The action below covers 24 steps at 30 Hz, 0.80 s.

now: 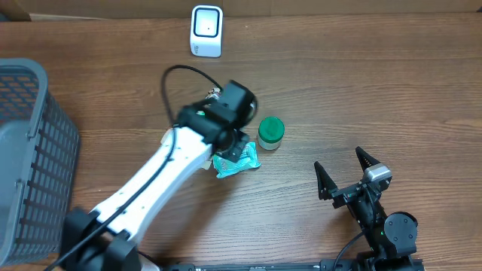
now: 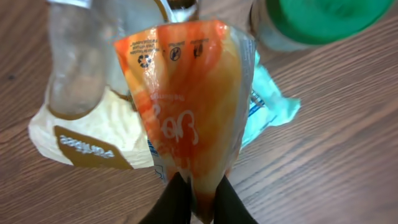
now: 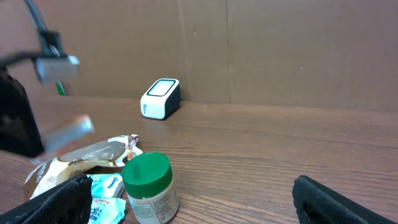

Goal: Scan the item barcode
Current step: 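Carry the orange pack toward the scanner and drop it on the pile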

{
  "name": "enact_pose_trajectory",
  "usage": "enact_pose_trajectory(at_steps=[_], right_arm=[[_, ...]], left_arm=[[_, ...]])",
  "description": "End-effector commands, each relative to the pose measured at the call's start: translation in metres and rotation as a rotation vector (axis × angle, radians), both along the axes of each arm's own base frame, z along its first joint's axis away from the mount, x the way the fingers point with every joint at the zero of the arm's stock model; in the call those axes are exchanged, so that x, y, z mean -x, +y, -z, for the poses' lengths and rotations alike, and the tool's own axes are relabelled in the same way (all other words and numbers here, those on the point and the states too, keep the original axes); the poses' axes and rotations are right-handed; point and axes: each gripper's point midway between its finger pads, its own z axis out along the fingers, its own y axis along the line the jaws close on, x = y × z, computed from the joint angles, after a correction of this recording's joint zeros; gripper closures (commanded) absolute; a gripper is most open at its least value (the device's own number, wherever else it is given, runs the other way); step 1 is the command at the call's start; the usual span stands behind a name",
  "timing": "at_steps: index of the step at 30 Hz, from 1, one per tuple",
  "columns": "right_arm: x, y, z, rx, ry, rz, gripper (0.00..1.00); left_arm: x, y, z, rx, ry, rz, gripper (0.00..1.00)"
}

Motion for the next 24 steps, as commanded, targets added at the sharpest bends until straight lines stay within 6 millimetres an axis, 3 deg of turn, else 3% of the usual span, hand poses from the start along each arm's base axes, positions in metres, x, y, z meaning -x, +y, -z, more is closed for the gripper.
enact_pose_trajectory(at_steps=[1,5,6,9,10,13,18,24], right_arm=[[0.000,0.001,0.001,-0.001,-0.006,-0.006,0.00],[0.000,0.001,0.001,-0.001,-0.005,-0.006,0.00],[0.000,0.001,0.001,-0.001,-0.005,-0.006,0.00],[0.000,0.001,0.001,-0.001,-0.006,-0.006,0.00],[0.000,0.001,0.001,-0.001,-0.005,-0.006,0.00],[0.000,0.001,0.001,-0.001,-0.006,-0.006,0.00],[0.000,0.001,0.001,-0.001,-0.005,-0.006,0.00],[0.000,0.001,0.001,-0.001,-0.005,-0.006,0.00]], left_arm=[[-0.002,0.002,0.023,-0.106,0.019,0.019,0.91],[0.002,-0.001,0.042,-0.132,0.067,0.002,0.90],[0.002,-0.001,0.045,-0.133,0.072,-0.010,0.86],[0.002,-0.001,0.048,-0.129,0.079,-0.057,0.50],[0.001,-0.001,0.047,-0.123,0.075,-0.064,0.32],[-0.003,-0.003,0.040,-0.107,0.059,-0.074,0.26],[-0.018,-0.013,0.000,-0.015,-0.015,-0.092,0.13],[-0.037,0.008,-0.064,0.104,-0.089,-0.177,0.02]])
